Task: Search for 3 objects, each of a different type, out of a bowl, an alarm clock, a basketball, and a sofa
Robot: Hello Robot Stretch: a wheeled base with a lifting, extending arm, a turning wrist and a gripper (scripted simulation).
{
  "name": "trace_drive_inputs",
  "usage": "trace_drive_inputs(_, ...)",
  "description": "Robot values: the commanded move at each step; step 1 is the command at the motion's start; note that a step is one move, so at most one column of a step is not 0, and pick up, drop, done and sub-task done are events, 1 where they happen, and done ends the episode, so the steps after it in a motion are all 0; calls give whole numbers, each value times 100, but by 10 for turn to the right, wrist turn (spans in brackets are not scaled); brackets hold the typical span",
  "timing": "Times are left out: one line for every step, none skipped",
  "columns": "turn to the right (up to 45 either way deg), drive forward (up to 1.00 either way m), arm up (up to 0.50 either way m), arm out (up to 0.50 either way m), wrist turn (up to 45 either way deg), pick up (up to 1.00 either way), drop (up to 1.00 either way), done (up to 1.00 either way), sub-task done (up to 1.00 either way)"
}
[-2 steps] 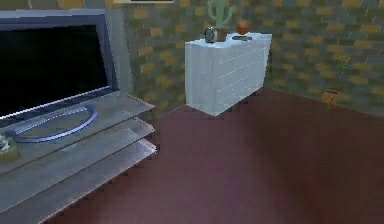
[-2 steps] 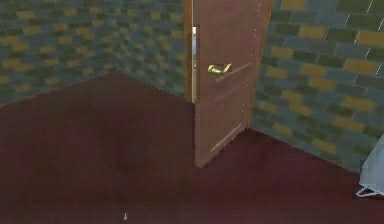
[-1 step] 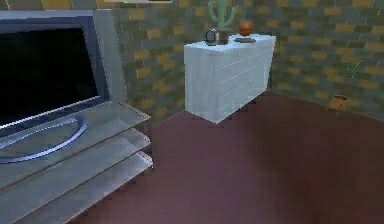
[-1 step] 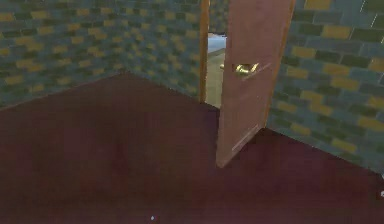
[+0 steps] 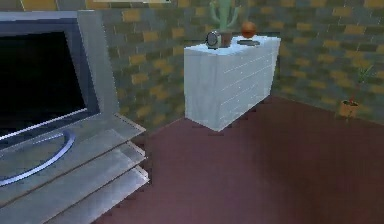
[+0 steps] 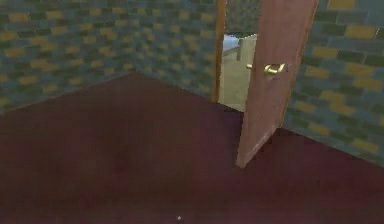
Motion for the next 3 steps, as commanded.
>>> trace_drive_inputs(150, 0, 0, 0, 0, 0, 0, 0, 0)
trace_drive_inputs(0, 100, 0, 0, 0, 0, 0, 0, 0)
trace_drive_inputs(30, 0, 0, 0, 0, 0, 0, 0, 0)
